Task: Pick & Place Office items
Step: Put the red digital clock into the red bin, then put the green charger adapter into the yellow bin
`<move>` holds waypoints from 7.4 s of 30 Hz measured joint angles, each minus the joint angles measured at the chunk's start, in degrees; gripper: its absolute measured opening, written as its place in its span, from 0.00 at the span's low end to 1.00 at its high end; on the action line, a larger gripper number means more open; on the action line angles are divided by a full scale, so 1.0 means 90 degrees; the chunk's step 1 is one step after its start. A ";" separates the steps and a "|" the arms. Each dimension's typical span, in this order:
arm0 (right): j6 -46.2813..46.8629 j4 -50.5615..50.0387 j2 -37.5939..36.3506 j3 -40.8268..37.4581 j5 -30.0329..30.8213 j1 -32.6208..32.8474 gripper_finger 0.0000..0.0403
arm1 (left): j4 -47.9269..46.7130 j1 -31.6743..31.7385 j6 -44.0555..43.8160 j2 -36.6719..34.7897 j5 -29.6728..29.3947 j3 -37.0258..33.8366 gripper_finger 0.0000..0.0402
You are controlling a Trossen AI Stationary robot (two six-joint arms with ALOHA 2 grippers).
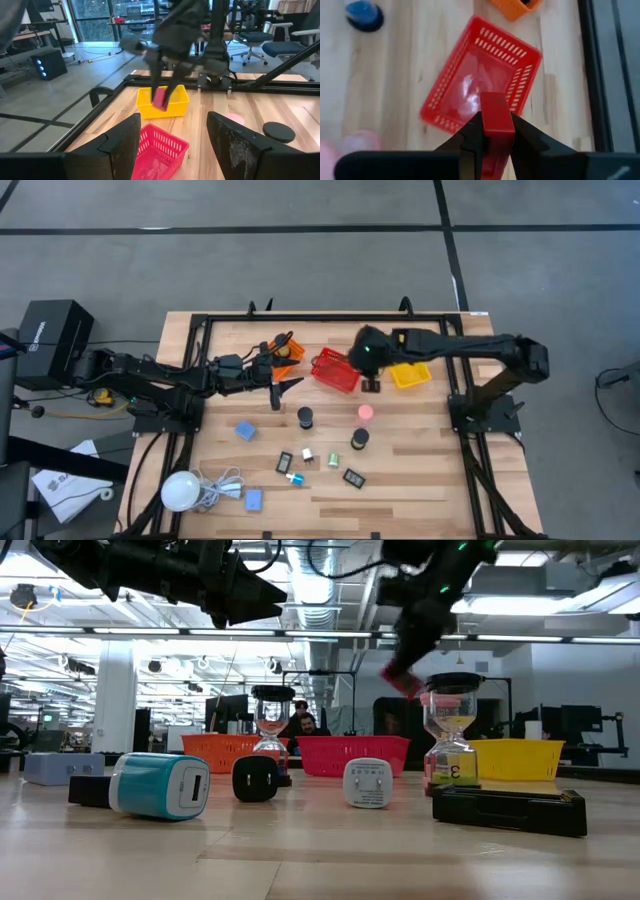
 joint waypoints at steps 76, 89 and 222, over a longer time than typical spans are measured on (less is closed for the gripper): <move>0.0534 -0.1260 0.1827 0.2315 -0.0991 0.3054 0.44 | -0.0075 -0.0002 -0.0383 0.0000 0.0291 0.0002 0.55; -0.0095 -0.0657 0.1846 0.2285 -0.1018 0.3386 0.45 | -0.0073 -0.0121 -0.0448 0.0000 0.0289 0.0002 0.55; 0.1330 -0.5851 0.0981 0.3909 0.0142 0.0124 0.36 | -0.0107 -0.0582 -0.0347 -0.0002 0.0291 0.0002 0.55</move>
